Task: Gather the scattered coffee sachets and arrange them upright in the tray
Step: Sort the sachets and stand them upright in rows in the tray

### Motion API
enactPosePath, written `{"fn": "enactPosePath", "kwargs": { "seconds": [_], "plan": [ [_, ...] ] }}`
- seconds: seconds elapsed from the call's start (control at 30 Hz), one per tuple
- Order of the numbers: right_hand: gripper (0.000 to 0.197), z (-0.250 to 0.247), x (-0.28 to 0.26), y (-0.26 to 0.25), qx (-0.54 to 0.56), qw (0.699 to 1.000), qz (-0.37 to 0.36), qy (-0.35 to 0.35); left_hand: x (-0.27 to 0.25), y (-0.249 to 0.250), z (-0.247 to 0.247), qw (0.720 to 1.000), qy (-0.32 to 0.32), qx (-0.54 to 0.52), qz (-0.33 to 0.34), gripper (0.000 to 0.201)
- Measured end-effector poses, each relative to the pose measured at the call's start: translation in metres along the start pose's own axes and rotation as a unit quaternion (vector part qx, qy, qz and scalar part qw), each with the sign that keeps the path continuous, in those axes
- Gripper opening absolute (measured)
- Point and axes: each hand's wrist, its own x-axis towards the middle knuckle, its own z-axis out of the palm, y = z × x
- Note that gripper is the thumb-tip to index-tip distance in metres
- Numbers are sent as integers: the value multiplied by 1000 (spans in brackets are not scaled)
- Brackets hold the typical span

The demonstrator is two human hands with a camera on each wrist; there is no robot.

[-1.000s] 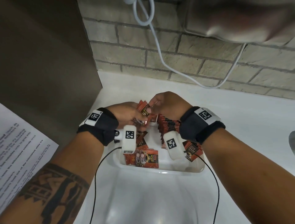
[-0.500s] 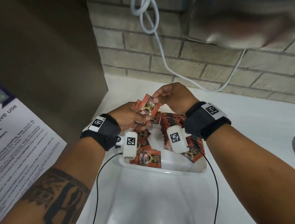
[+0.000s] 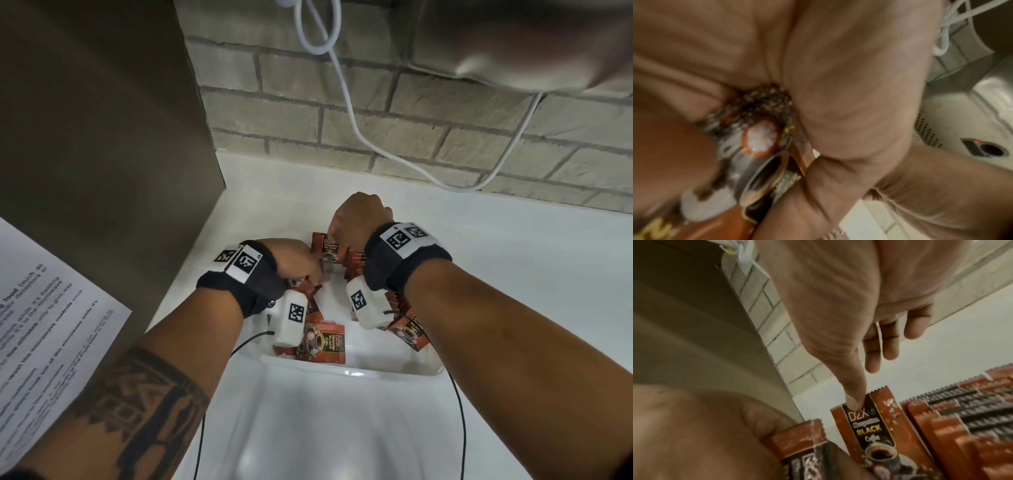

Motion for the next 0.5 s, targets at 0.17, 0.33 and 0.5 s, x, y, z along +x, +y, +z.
{"fn": "enactPosePath", "kwargs": {
  "seconds": [0.17,0.33,0.5],
  "plan": [
    [23,11,10,-2,-16,1000,11,-18,7,15,1,999,-11,39,9,28],
    [15,16,12,-1,8,1000,14,-10,14,16,0,998,-10,58,11,29],
    [20,17,12,3,42,999,-8,-15,16,17,0,999,-6,47,20,26]
  ]
}}
